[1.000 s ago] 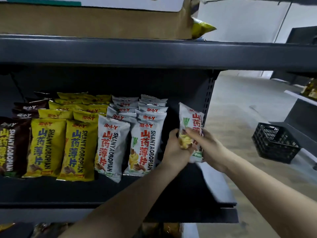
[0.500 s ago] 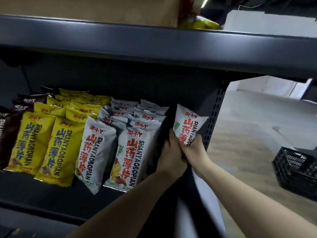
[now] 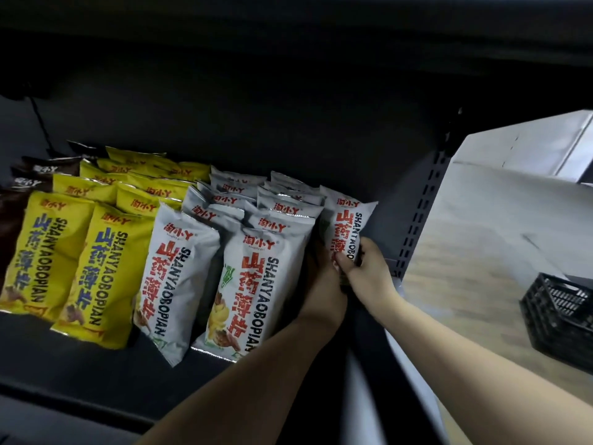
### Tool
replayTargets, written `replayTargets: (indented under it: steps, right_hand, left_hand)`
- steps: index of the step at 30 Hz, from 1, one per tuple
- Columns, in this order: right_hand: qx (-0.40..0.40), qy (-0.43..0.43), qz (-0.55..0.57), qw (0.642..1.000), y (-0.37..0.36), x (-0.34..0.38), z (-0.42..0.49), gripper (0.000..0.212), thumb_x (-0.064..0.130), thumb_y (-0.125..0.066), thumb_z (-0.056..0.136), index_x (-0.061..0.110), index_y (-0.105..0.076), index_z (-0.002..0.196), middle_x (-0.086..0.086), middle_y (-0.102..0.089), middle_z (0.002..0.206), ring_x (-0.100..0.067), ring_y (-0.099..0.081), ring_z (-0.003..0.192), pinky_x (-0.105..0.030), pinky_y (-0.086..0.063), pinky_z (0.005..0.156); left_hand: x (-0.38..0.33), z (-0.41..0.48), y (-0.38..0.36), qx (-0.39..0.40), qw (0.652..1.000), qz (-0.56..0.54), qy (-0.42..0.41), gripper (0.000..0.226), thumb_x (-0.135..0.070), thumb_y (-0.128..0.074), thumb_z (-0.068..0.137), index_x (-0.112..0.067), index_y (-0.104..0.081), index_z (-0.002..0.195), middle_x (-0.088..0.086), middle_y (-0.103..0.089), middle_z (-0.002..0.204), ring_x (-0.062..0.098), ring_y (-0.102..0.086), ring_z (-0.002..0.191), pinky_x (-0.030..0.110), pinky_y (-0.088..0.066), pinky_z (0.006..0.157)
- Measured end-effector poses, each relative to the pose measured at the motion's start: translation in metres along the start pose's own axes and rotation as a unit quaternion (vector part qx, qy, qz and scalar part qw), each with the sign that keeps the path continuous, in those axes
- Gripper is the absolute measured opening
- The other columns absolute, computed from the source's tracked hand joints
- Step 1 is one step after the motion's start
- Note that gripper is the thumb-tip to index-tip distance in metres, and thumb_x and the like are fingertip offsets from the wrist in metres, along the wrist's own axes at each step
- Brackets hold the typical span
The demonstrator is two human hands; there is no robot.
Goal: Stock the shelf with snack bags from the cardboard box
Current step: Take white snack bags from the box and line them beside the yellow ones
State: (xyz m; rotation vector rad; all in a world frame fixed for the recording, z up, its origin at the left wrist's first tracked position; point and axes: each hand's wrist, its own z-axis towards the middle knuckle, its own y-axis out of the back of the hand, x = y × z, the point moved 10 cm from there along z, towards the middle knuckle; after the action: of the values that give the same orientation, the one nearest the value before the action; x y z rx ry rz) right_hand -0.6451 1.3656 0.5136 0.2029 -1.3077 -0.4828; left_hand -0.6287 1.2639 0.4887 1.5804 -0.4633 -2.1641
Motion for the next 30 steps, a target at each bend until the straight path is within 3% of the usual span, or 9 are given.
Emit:
replayTargets:
  steps: [3, 6, 8, 13, 16, 21, 25, 28, 30]
  right_hand:
    - [-0.033, 0.01, -0.024, 0.999, 0.001, -0.002, -0.002, 0.018, 0.027, -0.064, 0.089, 0.015, -0.054, 0.098, -0.008, -0.064, 0.103, -0.023, -0.058, 0.097, -0.028, -0.041, 0.073]
    - [-0.046, -0.002, -0.038, 0.998, 0.002, -0.006, -0.007, 0.024, 0.036, -0.063, 0.089, 0.014, -0.054, 0.095, -0.005, -0.064, 0.096, -0.02, -0.057, 0.088, -0.025, -0.037, 0.064]
    - [-0.052, -0.005, -0.036, 0.998, 0.003, -0.007, -0.008, 0.026, 0.038, -0.064, 0.089, 0.014, -0.055, 0.096, -0.002, -0.064, 0.094, -0.019, -0.057, 0.086, -0.028, -0.036, 0.064]
    - [-0.059, -0.016, -0.034, 0.998, 0.004, -0.011, -0.009, 0.03, 0.041, -0.064, 0.087, 0.014, -0.056, 0.097, -0.003, -0.066, 0.091, -0.019, -0.06, 0.081, -0.024, -0.038, 0.055]
    - [-0.061, -0.015, -0.037, 0.997, 0.005, -0.008, -0.011, 0.03, 0.04, -0.064, 0.088, 0.013, -0.057, 0.101, 0.0, -0.064, 0.091, -0.018, -0.058, 0.082, -0.019, -0.036, 0.055]
    - [-0.053, -0.012, -0.04, 0.998, 0.005, -0.004, -0.015, 0.028, 0.039, -0.063, 0.089, 0.013, -0.055, 0.096, 0.0, -0.063, 0.085, -0.02, -0.058, 0.081, -0.026, -0.036, 0.058]
    - [-0.034, -0.032, -0.05, 0.998, 0.004, 0.0, -0.016, 0.03, 0.037, -0.059, 0.091, 0.007, -0.057, 0.095, -0.005, -0.065, 0.089, -0.02, -0.058, 0.08, -0.03, -0.039, 0.068]
    - [-0.074, -0.093, -0.01, 0.993, 0.013, 0.0, -0.026, 0.031, 0.015, -0.045, 0.096, 0.008, -0.052, 0.067, 0.005, -0.064, 0.054, -0.014, -0.052, 0.058, -0.029, -0.037, 0.057]
    - [-0.111, -0.182, 0.087, 0.973, 0.019, -0.01, -0.038, 0.033, 0.007, -0.04, 0.096, 0.009, -0.047, 0.063, 0.003, -0.058, 0.048, -0.018, -0.045, 0.059, -0.028, -0.034, 0.057]
  left_hand:
    - [0.0, 0.003, 0.007, -0.09, 0.993, 0.072, 0.014, 0.051, -0.006, -0.042, 0.091, 0.004, -0.036, 0.14, 0.024, -0.039, 0.143, 0.032, -0.039, 0.133, 0.038, -0.033, 0.111]
    - [-0.005, 0.011, -0.005, -0.032, 0.981, 0.184, 0.053, 0.054, -0.023, -0.029, 0.08, 0.0, -0.068, 0.11, 0.017, -0.069, 0.104, 0.026, -0.067, 0.097, 0.034, -0.053, 0.087]
    - [-0.016, 0.007, 0.004, -0.07, 0.952, 0.296, 0.027, 0.056, -0.025, -0.026, 0.076, -0.003, -0.07, 0.104, 0.014, -0.07, 0.1, 0.024, -0.068, 0.093, 0.033, -0.054, 0.085]
    - [-0.017, 0.003, -0.001, -0.057, 0.914, 0.402, -0.002, 0.064, -0.027, -0.014, 0.084, -0.008, -0.045, 0.136, 0.015, -0.054, 0.129, 0.027, -0.051, 0.121, 0.037, -0.039, 0.106]
    - [-0.016, -0.002, 0.006, -0.08, 0.915, 0.394, -0.005, 0.06, -0.035, -0.025, 0.088, -0.01, -0.032, 0.142, 0.011, -0.049, 0.137, 0.019, -0.047, 0.127, 0.028, -0.036, 0.109]
    - [-0.019, -0.008, 0.011, -0.054, 0.957, 0.281, 0.042, 0.065, -0.031, -0.031, 0.095, 0.0, -0.01, 0.148, 0.019, -0.024, 0.15, 0.027, -0.025, 0.14, 0.038, -0.022, 0.116]
    - [-0.032, -0.025, 0.021, -0.042, 0.986, 0.159, 0.009, 0.059, -0.019, -0.042, 0.091, 0.0, -0.024, 0.143, 0.022, -0.03, 0.144, 0.035, -0.038, 0.131, 0.039, -0.035, 0.109]
    - [-0.044, -0.037, 0.019, 0.036, 0.993, 0.114, -0.016, 0.062, -0.013, -0.05, 0.091, -0.006, -0.022, 0.146, 0.017, -0.02, 0.15, 0.035, -0.031, 0.135, 0.039, -0.031, 0.11]
    - [-0.054, -0.043, 0.025, 0.034, 0.986, 0.162, -0.034, 0.049, -0.016, -0.044, 0.094, -0.009, -0.034, 0.141, 0.016, -0.034, 0.144, 0.032, -0.037, 0.131, 0.037, -0.031, 0.109]
